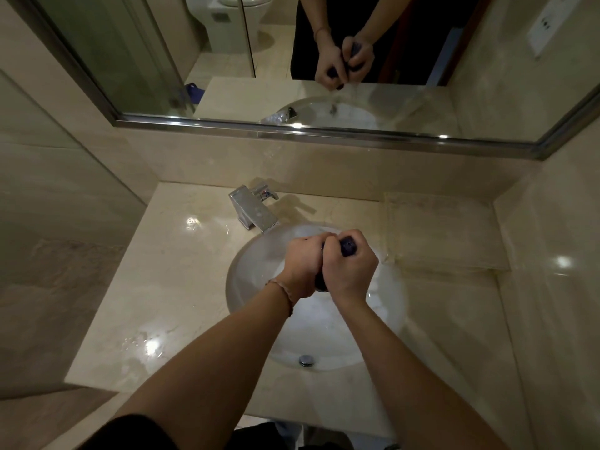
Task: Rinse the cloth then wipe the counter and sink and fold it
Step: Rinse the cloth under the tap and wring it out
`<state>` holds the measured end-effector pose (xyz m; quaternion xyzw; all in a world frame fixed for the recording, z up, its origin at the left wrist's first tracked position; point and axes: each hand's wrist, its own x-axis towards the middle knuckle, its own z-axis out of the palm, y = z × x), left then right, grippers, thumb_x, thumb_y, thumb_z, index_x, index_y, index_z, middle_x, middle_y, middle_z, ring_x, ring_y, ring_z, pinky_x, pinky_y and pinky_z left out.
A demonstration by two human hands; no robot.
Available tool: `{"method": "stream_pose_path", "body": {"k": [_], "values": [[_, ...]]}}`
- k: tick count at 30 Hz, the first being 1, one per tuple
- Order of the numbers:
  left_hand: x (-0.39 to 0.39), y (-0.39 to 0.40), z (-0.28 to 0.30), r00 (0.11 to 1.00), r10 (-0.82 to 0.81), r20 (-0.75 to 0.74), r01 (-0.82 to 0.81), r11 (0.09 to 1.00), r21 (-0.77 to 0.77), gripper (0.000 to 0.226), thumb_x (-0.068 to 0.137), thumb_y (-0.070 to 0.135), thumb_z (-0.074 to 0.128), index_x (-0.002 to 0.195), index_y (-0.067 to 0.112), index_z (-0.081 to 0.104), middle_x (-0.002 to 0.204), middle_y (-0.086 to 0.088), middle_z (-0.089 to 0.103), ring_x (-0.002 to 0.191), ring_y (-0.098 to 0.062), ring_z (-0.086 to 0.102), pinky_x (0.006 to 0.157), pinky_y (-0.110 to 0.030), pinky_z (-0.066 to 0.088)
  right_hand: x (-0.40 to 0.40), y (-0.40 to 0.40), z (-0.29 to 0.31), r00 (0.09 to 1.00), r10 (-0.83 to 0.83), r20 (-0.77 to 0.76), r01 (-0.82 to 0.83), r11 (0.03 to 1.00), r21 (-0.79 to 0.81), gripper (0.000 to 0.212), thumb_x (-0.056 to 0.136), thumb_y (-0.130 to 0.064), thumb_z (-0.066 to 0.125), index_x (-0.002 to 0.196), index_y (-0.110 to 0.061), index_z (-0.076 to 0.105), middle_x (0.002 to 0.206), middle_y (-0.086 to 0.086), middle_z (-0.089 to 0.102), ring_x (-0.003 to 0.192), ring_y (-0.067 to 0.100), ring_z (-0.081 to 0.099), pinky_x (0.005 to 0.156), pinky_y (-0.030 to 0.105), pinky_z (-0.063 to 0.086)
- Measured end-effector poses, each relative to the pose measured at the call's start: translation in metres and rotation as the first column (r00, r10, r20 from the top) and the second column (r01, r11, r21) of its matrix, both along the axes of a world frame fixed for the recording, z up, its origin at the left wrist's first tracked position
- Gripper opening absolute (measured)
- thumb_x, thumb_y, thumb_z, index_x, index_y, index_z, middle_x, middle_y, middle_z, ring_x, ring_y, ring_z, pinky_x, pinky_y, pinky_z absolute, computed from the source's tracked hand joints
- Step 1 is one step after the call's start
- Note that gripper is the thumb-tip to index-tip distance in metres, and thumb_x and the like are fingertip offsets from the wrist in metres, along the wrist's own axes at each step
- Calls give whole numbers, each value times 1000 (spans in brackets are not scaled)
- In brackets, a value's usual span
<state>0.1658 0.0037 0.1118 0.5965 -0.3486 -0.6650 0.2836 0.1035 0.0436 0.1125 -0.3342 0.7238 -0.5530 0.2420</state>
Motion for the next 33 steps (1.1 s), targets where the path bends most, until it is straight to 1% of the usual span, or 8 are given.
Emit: {"method": "stream_pose_path", "body": {"k": [7, 10, 13, 16, 19, 22, 28, 33], "values": [[3, 3, -12, 984, 75, 162, -56, 991, -123, 36, 81, 30, 68, 76, -5, 64, 68, -12, 57, 65, -22, 57, 68, -52, 57, -8, 3, -22, 989, 120, -88, -122, 992, -16, 11, 78, -26, 56, 71, -18, 57, 65, -6, 58, 64, 13, 56, 56, 25, 46], [0, 8, -14, 957, 182, 226, -133, 967, -217, 50, 86, 47, 69, 72, -2, 64, 61, -12, 60, 60, -20, 59, 66, -44, 56, -17, 7, -26, 972, 213, -96, -206, 976, 72, 11, 86, -31, 55, 84, -21, 60, 84, -5, 63, 78, 10, 60, 66, 27, 50], [-1, 14, -19, 919, 216, 330, -85, 926, -368, 41, 90, 49, 67, 71, 13, 66, 65, -3, 65, 66, -17, 65, 64, -35, 54, -22, 5, -22, 948, 132, 290, -230, 915, 333, 21, 91, -37, 54, 104, -22, 63, 107, 2, 65, 100, 19, 64, 83, 39, 59], [2, 20, -22, 888, 208, 409, 50, 842, -538, 29, 91, 44, 70, 72, 22, 64, 69, 10, 62, 68, -6, 60, 63, -21, 48, -29, 9, -11, 531, -108, 841, -456, 799, 391, 36, 90, -39, 51, 109, -15, 71, 107, 16, 74, 103, 40, 68, 89, 65, 53], [4, 23, -26, 878, 213, 428, 142, 739, -658, 22, 89, 39, 75, 77, 26, 63, 75, 13, 60, 72, -4, 58, 67, -18, 47, -35, 18, -14, 333, -139, 933, -483, 824, 296, 42, 92, -34, 45, 114, -9, 71, 109, 25, 72, 105, 49, 65, 86, 75, 47], [6, 26, -31, 897, 225, 380, 116, 710, -695, 19, 86, 39, 77, 86, 24, 67, 84, 11, 64, 82, -6, 60, 74, -25, 53, -25, 18, -18, 183, -138, 973, -404, 892, 202, 39, 96, -26, 43, 121, -8, 67, 103, 21, 73, 103, 42, 66, 82, 59, 55], [7, 37, -33, 898, 163, 409, 94, 836, -540, 38, 76, 57, 76, 101, 31, 66, 96, 15, 64, 92, -2, 60, 80, -26, 55, -7, 15, -29, 198, -202, 959, -137, 963, 231, 53, 74, -13, 52, 123, -5, 67, 112, 21, 70, 106, 40, 67, 89, 47, 55], [8, 47, -39, 913, 213, 347, -46, 901, -432, 38, 76, 67, 67, 97, 35, 69, 93, 14, 69, 89, -2, 65, 84, -33, 58, 7, 16, -27, 407, -228, 884, -78, 956, 282, 60, 72, -55, 67, 106, -5, 72, 104, 15, 75, 97, 33, 73, 85, 44, 58]]}}
